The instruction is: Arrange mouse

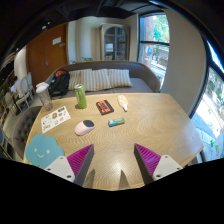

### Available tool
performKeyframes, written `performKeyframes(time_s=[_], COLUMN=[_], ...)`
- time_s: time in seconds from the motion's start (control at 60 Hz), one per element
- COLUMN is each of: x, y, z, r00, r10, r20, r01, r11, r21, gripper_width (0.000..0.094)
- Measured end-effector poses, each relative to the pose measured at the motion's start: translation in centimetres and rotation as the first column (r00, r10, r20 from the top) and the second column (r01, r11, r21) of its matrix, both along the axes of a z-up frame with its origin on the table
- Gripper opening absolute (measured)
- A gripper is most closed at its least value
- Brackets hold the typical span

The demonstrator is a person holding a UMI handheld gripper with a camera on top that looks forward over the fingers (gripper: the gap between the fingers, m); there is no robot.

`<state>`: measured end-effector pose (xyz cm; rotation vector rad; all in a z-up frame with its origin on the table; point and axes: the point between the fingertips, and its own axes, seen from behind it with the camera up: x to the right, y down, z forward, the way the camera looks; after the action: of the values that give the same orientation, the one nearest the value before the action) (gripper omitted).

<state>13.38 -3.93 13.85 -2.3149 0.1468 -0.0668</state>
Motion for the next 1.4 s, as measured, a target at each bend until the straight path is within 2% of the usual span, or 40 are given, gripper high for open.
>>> performKeyframes(time_s=[0.117, 0.133, 0.3, 0.433, 0.65, 0.817, 0.85, 0.933, 1.083, 1.317, 1.4], x=[0.4, 2.7, 4.9, 4.0, -2.8, -8.4, -8.8, -10.6, -13.2, -14.6, -15.0], y=[0.8, 0.4, 1.5, 3.5, 6.5, 8.3, 9.3, 11.1, 15.7, 20.8, 21.6], z=[-0.7, -0.3, -2.7, -5.5, -11.0, -14.6, -14.4, -14.7, -15.0, -15.2, -15.3], r00=[1.0, 1.0, 0.998, 0.994, 0.962, 0.938, 0.939, 0.932, 0.93, 0.945, 0.958], r10=[-0.007, 0.004, 0.044, 0.086, 0.253, 0.316, 0.318, 0.343, 0.354, 0.326, 0.287], r20=[-0.024, -0.028, -0.04, -0.061, -0.1, -0.146, -0.127, -0.115, -0.098, -0.025, -0.028], r01=[0.007, -0.004, -0.045, -0.088, -0.259, -0.327, -0.325, -0.347, -0.354, -0.326, -0.285], r11=[1.0, 1.0, 0.999, 0.996, 0.965, 0.943, 0.945, 0.937, 0.935, 0.945, 0.957], r21=[0.007, 0.006, -0.011, -0.025, -0.048, -0.062, -0.034, -0.021, 0.016, 0.032, 0.056], gripper_width=[0.0828, 0.0829, 0.0827, 0.0826, 0.0822, 0.0823, 0.0824, 0.0825, 0.0809, 0.0814, 0.0762])
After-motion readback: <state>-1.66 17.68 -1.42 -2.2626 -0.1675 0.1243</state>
